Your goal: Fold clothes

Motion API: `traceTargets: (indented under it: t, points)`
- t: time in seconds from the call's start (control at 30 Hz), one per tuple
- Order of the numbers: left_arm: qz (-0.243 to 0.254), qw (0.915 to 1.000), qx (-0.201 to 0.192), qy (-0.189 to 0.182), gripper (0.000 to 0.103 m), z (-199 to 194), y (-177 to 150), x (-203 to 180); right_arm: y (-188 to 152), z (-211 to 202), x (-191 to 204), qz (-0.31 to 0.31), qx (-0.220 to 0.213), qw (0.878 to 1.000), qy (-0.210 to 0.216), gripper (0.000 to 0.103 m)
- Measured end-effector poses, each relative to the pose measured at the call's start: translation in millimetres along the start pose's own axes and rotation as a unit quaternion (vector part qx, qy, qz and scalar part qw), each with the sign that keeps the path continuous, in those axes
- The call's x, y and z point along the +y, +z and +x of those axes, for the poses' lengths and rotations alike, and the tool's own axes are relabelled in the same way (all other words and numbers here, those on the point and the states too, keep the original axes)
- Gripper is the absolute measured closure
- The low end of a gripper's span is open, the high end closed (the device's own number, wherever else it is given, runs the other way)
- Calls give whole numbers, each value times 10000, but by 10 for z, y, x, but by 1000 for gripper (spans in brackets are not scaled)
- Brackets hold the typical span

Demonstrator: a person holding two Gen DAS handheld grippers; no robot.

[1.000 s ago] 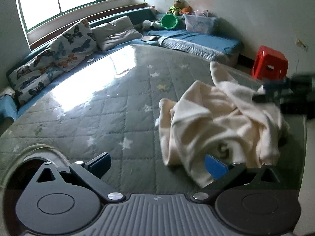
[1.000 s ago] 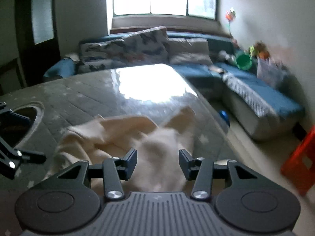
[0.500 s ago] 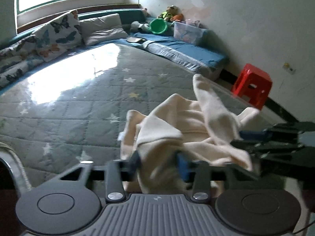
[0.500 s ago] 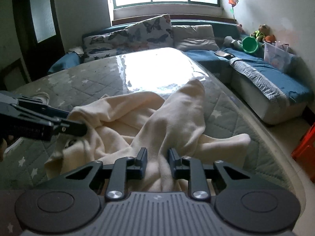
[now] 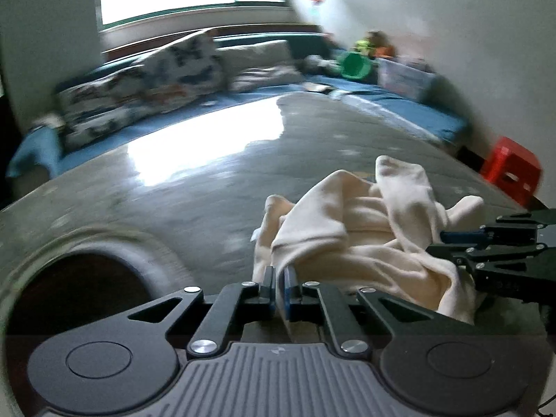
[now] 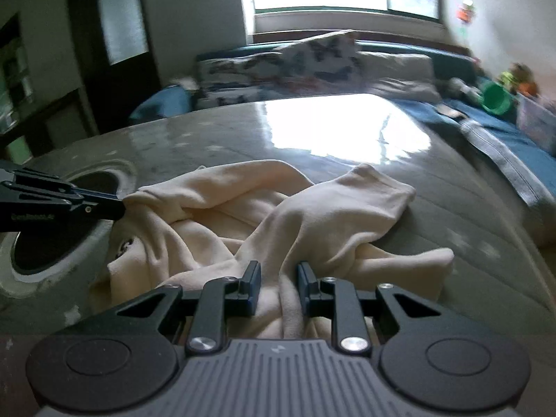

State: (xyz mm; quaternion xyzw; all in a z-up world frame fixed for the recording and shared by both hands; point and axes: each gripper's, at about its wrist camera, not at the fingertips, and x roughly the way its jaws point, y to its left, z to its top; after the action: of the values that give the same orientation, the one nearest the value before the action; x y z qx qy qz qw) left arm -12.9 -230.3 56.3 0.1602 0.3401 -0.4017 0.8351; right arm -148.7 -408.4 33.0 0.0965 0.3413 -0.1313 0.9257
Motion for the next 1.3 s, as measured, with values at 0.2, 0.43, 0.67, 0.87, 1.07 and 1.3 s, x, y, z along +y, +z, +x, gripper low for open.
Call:
traceTargets:
  t: [0.2, 0.43, 0.67, 0.87, 1.07, 1.3]
  points:
    - [-446, 9980, 170, 407, 99, -339, -361, 530, 207, 330, 627, -835, 14, 9949, 560, 81]
    - [-601, 9955, 219, 694, 81, -588, -462, 756, 200, 437, 1272, -1691, 46, 9805, 1004, 84]
    - [-597, 9932, -13, 999, 35, -405, -171, 775, 173, 379, 1391, -1801, 29, 9784, 1013, 87]
    - [-584, 9913, 217, 1156, 32, -42, -88, 814, 170, 358, 1431, -1981, 16, 9760, 907, 88]
    - [-645, 9932, 300, 919, 69, 65, -160, 842, 175, 310, 1394, -1953, -51, 9769, 862, 88]
    - [-653, 9935, 123, 920, 91, -132, -249, 875, 177, 191, 1251, -1738, -177, 9806, 891, 98]
